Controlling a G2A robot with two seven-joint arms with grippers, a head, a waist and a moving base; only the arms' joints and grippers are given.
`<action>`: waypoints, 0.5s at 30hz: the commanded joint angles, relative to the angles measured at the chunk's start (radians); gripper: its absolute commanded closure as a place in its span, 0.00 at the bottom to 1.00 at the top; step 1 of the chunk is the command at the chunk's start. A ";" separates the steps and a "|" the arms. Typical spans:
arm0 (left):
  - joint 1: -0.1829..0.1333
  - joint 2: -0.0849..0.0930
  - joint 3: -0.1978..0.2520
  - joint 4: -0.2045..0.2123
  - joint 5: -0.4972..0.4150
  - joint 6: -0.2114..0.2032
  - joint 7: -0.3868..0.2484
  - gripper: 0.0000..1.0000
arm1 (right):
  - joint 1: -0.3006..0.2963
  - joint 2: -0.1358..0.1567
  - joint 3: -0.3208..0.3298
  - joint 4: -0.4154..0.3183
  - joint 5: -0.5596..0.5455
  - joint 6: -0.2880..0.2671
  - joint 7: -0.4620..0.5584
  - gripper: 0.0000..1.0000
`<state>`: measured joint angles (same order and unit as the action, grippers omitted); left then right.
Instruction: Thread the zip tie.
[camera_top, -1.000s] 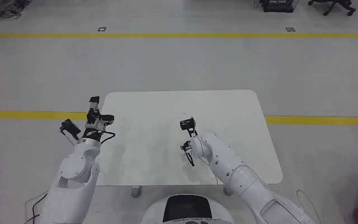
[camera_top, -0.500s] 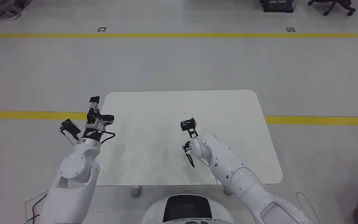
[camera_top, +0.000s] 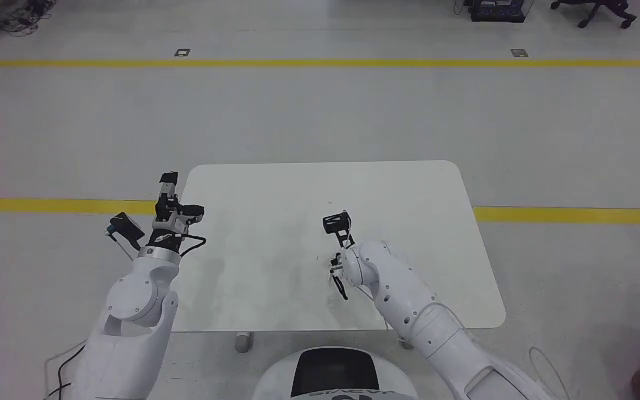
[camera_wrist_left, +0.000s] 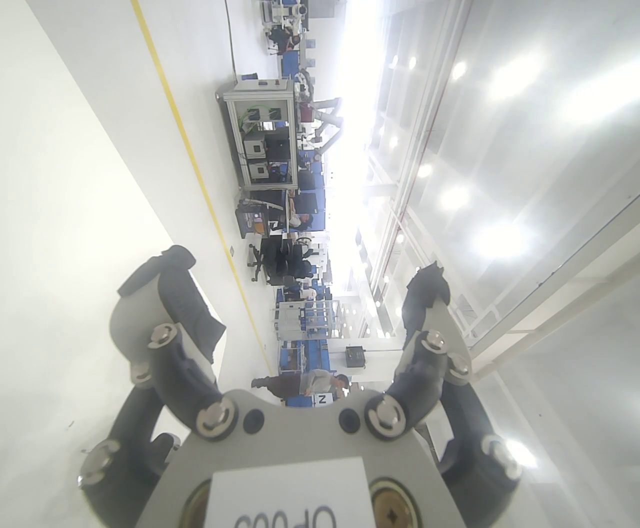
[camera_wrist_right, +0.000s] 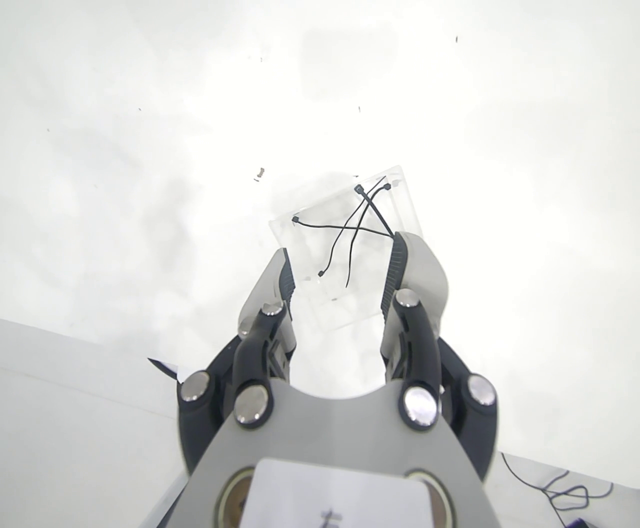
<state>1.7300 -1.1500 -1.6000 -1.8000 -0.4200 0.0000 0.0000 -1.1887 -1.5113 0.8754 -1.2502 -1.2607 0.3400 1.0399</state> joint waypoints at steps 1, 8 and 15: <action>0.000 0.000 0.000 0.000 0.000 0.000 0.000 0.00 | -0.002 0.000 0.000 -0.003 -0.009 0.000 0.004 0.58; 0.000 0.000 0.000 0.000 0.000 0.000 0.000 0.00 | -0.008 -0.004 0.004 -0.010 -0.026 0.000 0.013 0.64; 0.000 0.000 0.000 0.000 0.000 0.000 0.000 0.00 | -0.013 -0.006 0.013 -0.011 -0.034 0.000 0.016 0.72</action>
<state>1.7300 -1.1500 -1.6000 -1.8000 -0.4200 0.0000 0.0000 -1.2011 -1.5169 0.8867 -1.2612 -1.2941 0.3400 1.0555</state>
